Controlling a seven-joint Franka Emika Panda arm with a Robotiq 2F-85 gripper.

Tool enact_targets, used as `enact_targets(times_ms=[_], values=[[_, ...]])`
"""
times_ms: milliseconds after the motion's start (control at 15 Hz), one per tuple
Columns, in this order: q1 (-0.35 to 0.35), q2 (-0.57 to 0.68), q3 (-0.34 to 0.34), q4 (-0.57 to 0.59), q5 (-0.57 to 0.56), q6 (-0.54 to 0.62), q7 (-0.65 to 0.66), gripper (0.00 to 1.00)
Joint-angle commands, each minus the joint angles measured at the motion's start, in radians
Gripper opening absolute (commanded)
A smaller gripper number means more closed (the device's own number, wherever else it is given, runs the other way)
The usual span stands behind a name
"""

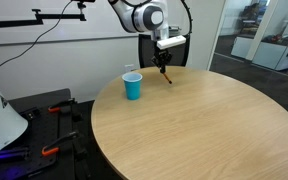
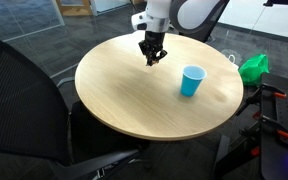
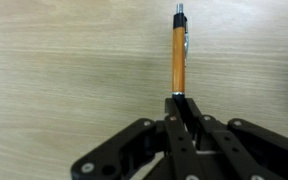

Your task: Remove the pen from the mug cup and place it on the table

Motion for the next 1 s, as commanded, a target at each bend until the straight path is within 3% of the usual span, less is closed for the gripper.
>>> enact_targets(times_ms=[0, 133, 200, 267, 800, 933], values=[[-0.016, 0.089, 0.018, 0.09, -0.011, -0.044, -0.025, 0.03], [-0.016, 0.121, 0.019, 0.115, -0.014, -0.047, -0.031, 0.03], [-0.014, 0.13, 0.019, 0.127, -0.012, -0.054, -0.034, 0.38], [-0.012, 0.131, 0.019, 0.132, -0.014, -0.055, -0.035, 0.39], [-0.006, -0.087, 0.015, 0.021, -0.009, -0.073, 0.013, 0.98], [-0.018, -0.158, 0.027, -0.014, 0.009, -0.09, -0.001, 1.0]])
